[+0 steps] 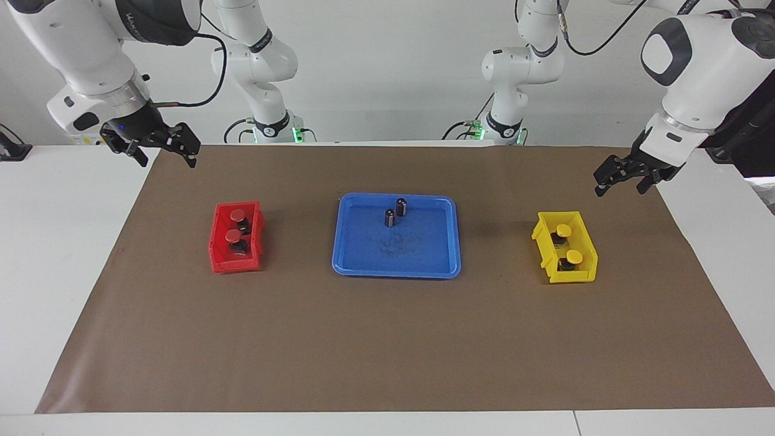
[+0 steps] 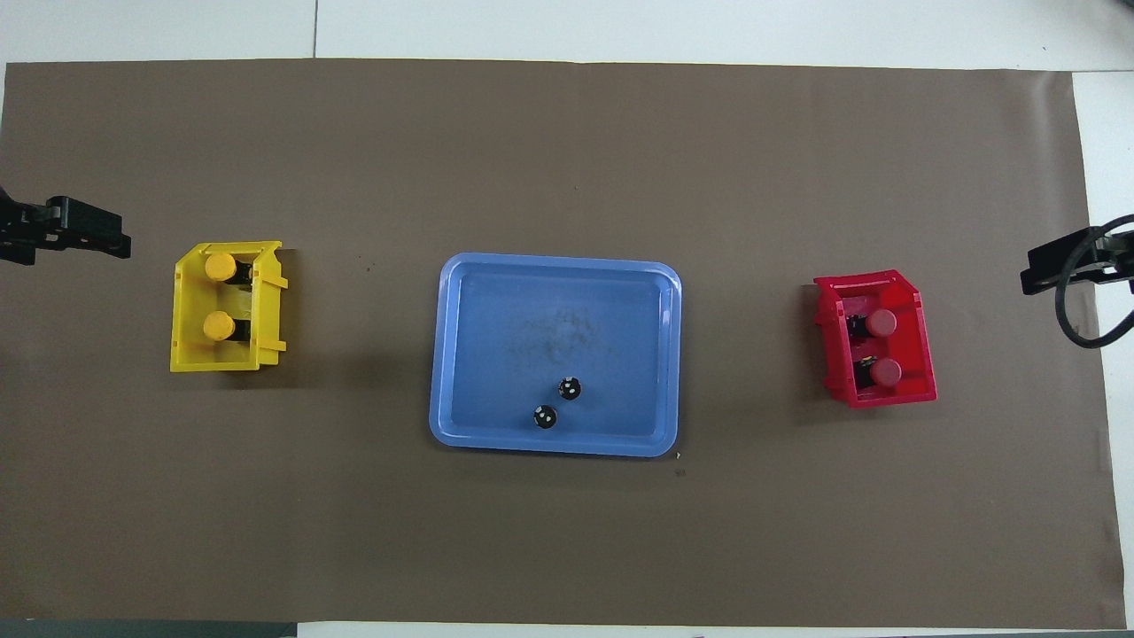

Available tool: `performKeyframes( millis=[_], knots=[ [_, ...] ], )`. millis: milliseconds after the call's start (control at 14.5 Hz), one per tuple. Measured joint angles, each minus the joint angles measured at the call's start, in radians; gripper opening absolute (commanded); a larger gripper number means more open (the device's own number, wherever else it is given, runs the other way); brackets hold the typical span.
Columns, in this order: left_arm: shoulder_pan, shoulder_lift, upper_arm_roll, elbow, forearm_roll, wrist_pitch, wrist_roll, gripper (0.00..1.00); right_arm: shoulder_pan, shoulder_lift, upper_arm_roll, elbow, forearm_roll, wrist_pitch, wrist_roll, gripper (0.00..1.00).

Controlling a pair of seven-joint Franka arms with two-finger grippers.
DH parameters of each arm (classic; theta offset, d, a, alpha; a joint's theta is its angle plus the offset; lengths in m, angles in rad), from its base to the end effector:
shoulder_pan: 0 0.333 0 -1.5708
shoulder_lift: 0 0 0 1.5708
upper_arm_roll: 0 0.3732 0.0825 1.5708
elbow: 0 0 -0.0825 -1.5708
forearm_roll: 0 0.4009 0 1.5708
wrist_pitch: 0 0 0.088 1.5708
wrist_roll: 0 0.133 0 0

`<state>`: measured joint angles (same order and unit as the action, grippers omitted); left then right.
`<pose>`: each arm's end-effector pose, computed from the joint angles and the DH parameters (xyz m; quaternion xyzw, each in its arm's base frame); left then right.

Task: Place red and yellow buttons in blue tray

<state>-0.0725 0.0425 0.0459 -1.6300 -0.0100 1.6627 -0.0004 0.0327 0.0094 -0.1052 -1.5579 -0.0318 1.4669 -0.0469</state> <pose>0.5919 -0.0176 0.6099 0.9999 -0.0126 -0.0049 0.0039 0.5590 -0.0448 0.6483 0.9985 -0.0137 -0.0510 0.0133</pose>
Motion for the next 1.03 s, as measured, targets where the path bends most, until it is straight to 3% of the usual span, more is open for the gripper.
performKeyframes(
  millis=[895,1032],
  knots=[
    [-0.002,-0.001,-0.003,-0.024,0.0,0.022,0.001,1.0,0.0,0.0,0.007,-0.001,0.002,0.009,-0.016,0.99],
    [-0.002,-0.001,-0.003,-0.027,0.0,0.024,0.019,1.0,0.001,-0.002,0.018,-0.024,0.004,0.065,-0.017,0.92]
  ],
)
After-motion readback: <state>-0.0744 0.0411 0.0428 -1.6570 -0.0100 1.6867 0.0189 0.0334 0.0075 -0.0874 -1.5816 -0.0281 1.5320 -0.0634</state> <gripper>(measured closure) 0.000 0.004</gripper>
